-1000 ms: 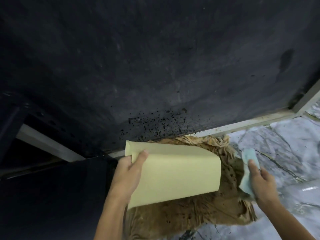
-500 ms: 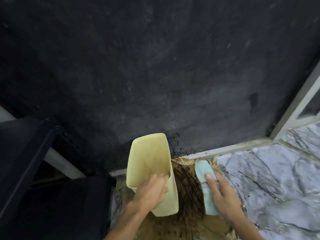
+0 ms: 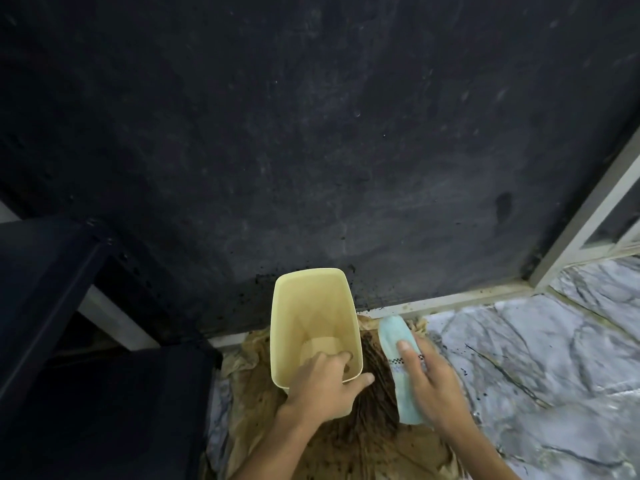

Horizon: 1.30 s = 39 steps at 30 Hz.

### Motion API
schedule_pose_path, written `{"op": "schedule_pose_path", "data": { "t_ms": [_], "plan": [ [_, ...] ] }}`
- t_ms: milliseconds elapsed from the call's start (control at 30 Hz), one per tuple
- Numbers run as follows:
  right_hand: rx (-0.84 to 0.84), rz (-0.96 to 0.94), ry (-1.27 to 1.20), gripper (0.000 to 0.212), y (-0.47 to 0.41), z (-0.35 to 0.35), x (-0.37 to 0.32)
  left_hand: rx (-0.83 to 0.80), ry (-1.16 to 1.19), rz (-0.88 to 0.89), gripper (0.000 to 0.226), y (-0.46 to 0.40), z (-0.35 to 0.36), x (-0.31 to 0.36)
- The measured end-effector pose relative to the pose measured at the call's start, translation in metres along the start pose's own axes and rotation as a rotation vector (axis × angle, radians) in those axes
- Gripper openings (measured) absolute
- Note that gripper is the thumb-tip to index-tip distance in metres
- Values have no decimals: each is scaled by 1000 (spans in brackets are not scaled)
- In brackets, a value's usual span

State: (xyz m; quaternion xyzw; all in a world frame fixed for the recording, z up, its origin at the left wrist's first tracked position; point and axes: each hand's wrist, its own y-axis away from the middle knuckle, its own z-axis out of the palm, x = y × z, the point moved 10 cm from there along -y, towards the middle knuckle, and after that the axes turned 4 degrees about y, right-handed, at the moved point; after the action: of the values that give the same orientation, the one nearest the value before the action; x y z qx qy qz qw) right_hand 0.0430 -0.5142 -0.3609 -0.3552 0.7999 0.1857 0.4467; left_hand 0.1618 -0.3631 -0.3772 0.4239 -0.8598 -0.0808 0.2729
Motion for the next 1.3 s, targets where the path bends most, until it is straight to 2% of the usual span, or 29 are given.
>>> {"op": "schedule_pose_path", "data": {
  "t_ms": [67, 233, 433, 700, 967, 1100, 1133, 1167, 1233, 1300],
  "plan": [
    [-10, -15, 8, 60, 1, -1, -3, 5, 39, 8, 76, 3, -5, -2],
    [-63, -42, -40, 33, 2, -3, -26, 70, 165, 42, 71, 29, -45, -19],
    [-80, -121, -42, 32, 10, -19, -85, 208, 396, -72, 51, 98, -114, -77],
    [-145, -283, -8, 32, 31, -28, -203, 473, 575, -108, 56, 223, -204, -112],
    [-217, -466, -62, 25, 58, 11, -342, 954, 703, 67, 38, 379, -291, -107],
    [-261, -608, -132, 26, 68, 44, -428, 1000, 790, 230, 40, 436, -321, -103],
    [-271, -644, -147, 28, 70, 56, -449, 1096, 783, 258, 41, 453, -331, -106],
    [-276, -684, -150, 31, 72, 69, -471, 1265, 747, 282, 42, 473, -341, -109],
    [-291, -768, -115, 35, 78, 102, -509, 1498, 609, 326, 62, 495, -352, -100],
    [-317, -887, 23, 38, 90, 146, -536, 1546, 521, 336, 89, 485, -358, -85]
  ]
}}
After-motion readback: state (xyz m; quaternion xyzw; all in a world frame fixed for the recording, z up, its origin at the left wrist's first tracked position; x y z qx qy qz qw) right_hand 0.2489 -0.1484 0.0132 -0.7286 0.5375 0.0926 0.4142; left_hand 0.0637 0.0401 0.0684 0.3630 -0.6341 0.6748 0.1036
